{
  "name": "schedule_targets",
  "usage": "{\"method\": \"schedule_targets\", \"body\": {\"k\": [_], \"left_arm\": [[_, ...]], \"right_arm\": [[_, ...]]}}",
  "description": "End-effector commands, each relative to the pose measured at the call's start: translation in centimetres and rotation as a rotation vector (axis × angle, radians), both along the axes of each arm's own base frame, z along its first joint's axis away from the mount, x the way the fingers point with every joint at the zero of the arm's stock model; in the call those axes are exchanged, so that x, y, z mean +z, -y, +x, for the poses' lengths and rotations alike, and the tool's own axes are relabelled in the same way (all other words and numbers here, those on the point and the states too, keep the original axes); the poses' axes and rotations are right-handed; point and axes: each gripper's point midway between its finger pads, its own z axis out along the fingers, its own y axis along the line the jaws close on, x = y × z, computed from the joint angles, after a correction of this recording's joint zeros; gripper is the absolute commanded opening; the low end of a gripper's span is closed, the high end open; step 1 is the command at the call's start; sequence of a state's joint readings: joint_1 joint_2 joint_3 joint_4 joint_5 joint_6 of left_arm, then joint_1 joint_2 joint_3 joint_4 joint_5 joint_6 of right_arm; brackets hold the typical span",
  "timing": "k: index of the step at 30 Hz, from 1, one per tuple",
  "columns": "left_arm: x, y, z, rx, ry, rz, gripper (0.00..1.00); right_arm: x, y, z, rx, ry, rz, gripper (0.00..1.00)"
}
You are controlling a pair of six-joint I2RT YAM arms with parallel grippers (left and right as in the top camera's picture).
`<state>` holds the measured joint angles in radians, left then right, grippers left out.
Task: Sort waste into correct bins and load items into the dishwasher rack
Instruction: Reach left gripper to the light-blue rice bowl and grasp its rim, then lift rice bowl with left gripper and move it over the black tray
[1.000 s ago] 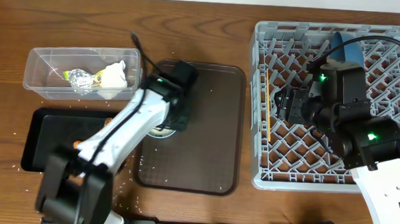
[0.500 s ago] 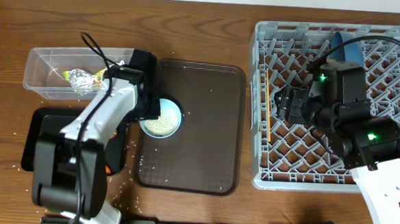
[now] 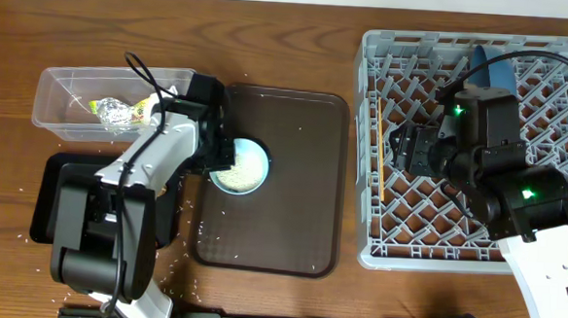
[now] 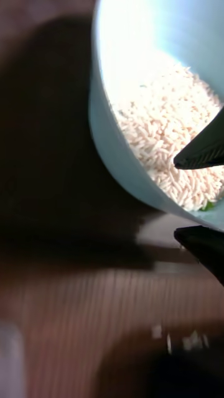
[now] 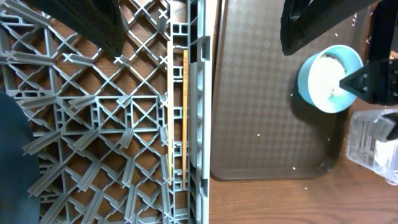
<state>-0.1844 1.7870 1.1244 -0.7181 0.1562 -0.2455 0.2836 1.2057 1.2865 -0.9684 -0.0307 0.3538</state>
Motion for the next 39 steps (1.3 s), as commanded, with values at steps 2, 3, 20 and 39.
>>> {"method": "schedule_targets", "body": {"k": [2, 3, 20, 39], "left_arm": [[-0.6, 2.4, -1.7, -0.083, -0.044, -0.062, 0.32], [-0.6, 2.7, -1.9, -0.112, -0.041, -0.060, 0.32], [6.4, 2.5, -2.0, -0.156, 0.104, -0.009, 0.55], [2.6, 10.5, -3.6, -0.498, 0.134, 0.031, 0.50]], "right_arm": [[0.3, 0.3, 0.1, -0.017, 0.004, 0.009, 0.73], [0.3, 0.3, 0.1, -0.017, 0.005, 0.010, 0.73], [-0.2, 0.1, 0.4, -0.014, -0.009, 0.006, 0.74], [-0.5, 0.6, 0.9, -0.055, -0.017, 0.007, 0.75]]}}
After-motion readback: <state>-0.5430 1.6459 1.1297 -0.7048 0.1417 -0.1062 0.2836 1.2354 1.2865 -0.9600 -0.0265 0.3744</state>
